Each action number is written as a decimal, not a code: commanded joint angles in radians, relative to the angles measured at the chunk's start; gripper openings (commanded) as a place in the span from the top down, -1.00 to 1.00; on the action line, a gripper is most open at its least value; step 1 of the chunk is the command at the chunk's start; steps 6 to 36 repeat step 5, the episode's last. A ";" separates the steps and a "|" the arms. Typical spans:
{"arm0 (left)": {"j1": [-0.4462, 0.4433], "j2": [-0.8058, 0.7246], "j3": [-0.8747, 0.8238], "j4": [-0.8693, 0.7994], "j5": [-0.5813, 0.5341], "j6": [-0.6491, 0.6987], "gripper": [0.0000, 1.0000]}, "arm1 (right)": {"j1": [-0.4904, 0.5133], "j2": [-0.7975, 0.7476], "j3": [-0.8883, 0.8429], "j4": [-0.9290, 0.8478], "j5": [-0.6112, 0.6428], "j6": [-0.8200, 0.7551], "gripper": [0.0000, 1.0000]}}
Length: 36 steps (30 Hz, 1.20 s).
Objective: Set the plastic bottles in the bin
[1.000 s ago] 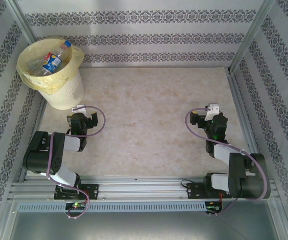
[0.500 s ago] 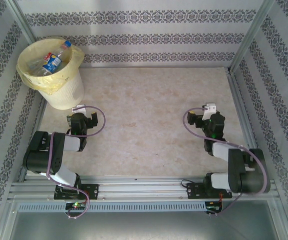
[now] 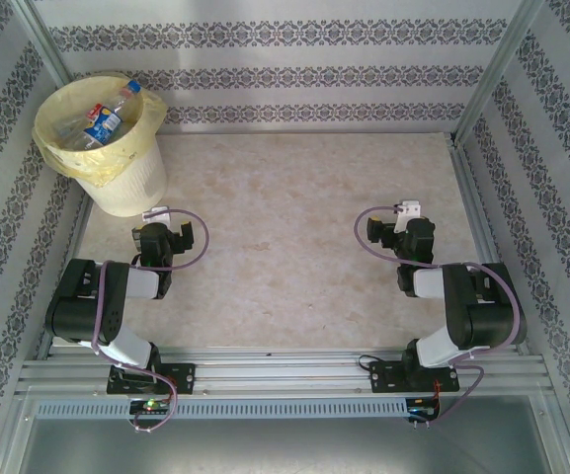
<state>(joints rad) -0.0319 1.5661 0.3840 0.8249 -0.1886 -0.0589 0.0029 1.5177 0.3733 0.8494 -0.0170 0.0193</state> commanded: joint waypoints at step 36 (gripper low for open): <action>-0.001 -0.007 0.009 0.044 -0.005 0.013 -0.99 | 0.012 -0.008 0.021 0.023 0.032 0.003 -0.96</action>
